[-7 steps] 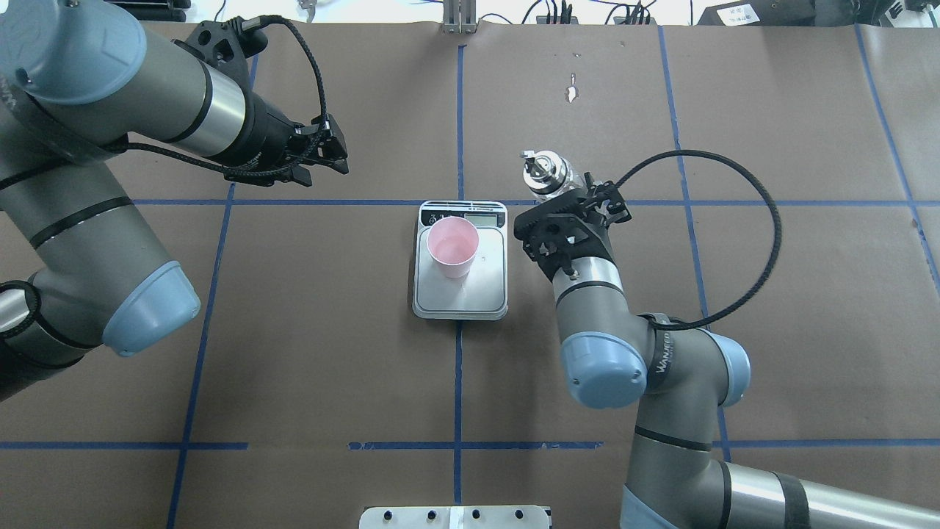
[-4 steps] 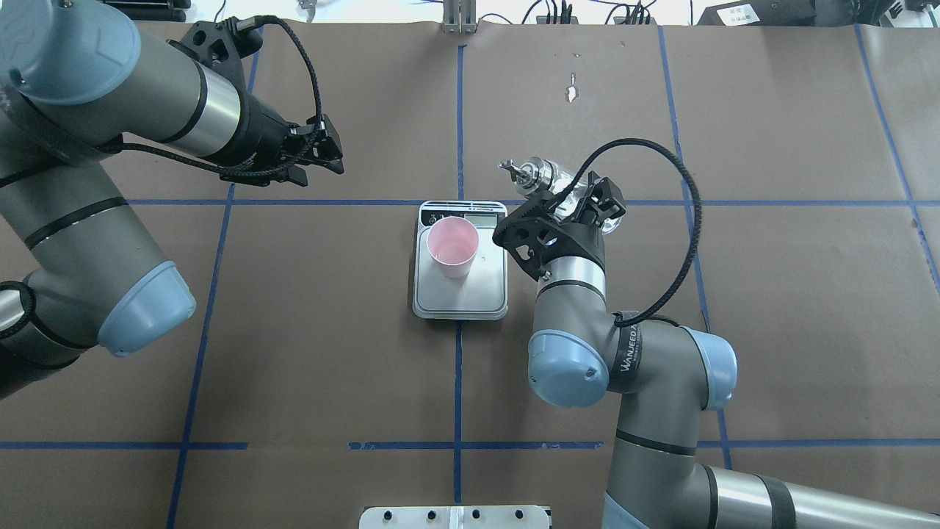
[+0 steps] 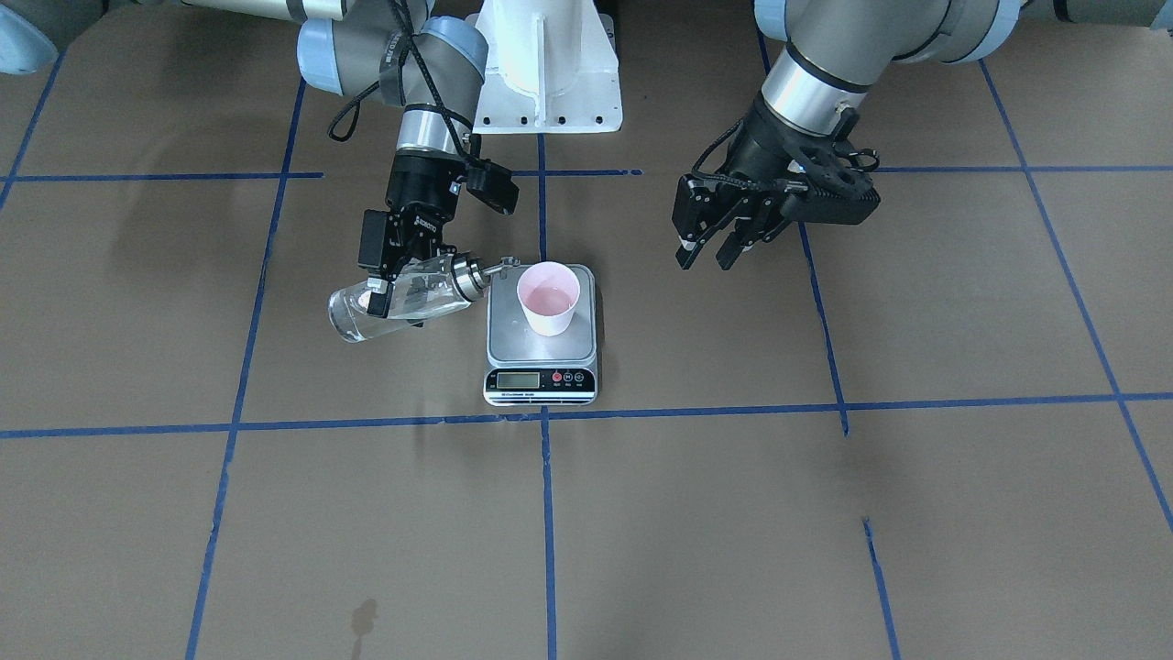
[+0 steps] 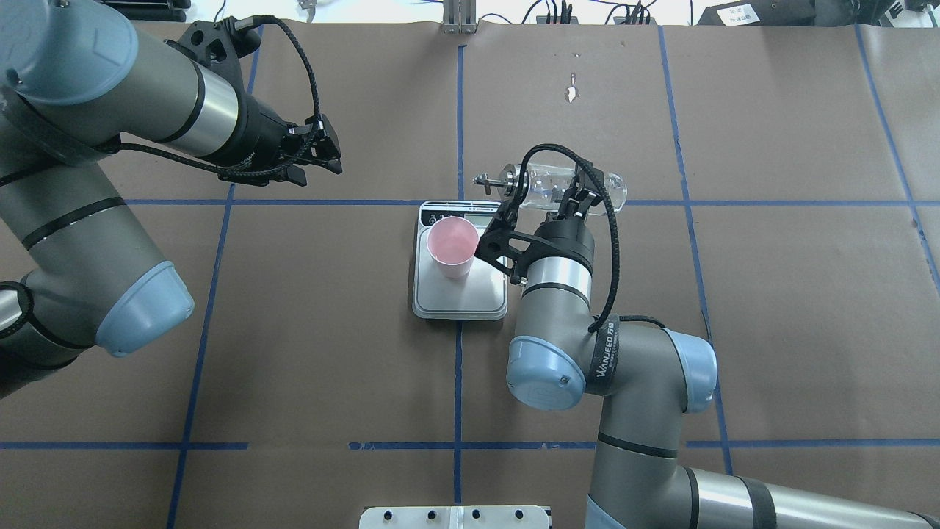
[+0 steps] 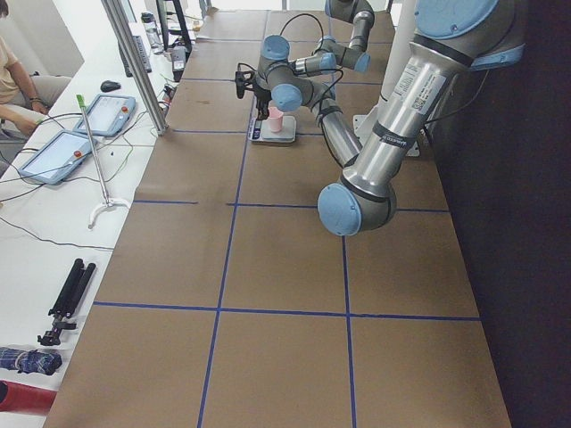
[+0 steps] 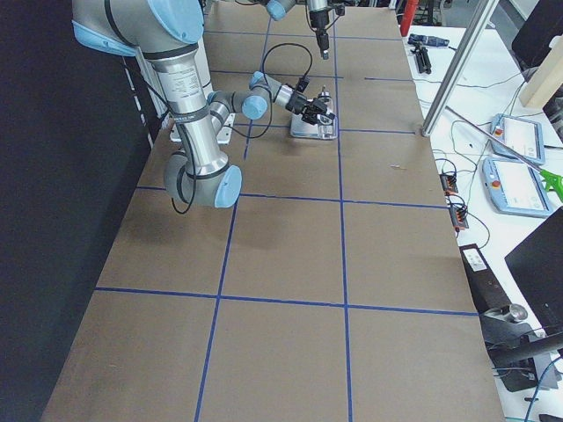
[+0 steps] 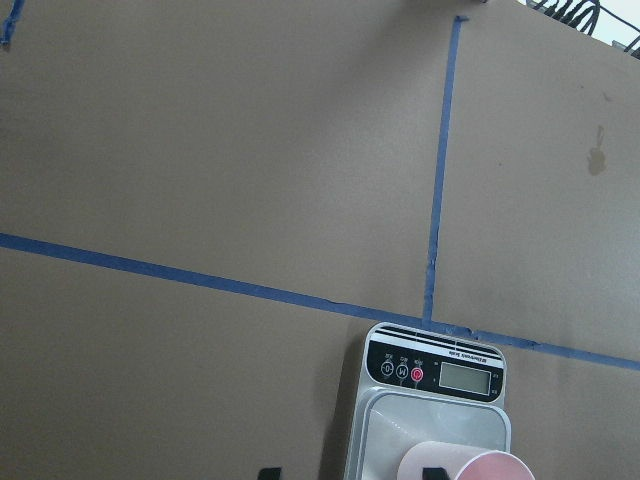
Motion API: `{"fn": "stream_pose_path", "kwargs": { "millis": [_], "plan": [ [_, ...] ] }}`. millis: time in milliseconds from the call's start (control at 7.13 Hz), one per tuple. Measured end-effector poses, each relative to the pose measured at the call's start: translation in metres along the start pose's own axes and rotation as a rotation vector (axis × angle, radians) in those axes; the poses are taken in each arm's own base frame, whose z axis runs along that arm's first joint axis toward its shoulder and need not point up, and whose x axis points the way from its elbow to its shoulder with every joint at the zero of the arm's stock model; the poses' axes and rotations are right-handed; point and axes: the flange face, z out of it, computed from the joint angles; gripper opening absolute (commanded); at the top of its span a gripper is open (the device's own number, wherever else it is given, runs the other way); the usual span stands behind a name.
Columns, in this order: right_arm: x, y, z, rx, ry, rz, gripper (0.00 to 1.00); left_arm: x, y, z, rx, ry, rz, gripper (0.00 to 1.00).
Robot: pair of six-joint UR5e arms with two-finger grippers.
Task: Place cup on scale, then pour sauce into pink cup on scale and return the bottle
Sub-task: 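Carry the bottle with the right gripper over the pink cup, then tilt the bottle with the right gripper to pour into the cup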
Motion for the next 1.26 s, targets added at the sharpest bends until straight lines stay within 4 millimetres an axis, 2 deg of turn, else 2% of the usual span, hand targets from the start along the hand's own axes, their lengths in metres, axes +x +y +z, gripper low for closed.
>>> {"fn": "stream_pose_path", "kwargs": {
  "millis": [421, 1263],
  "plan": [
    [-0.018, 0.003, 0.003, 0.003, 0.044, -0.119, 0.0, 0.0, -0.001, 0.0, 0.001, 0.0, -0.001, 0.56],
    [-0.04, 0.009, 0.005, 0.004, 0.118, -0.364, 0.0, -0.003, -0.001, 0.0, 0.002, -0.003, -0.003, 0.56]
  ]
}}
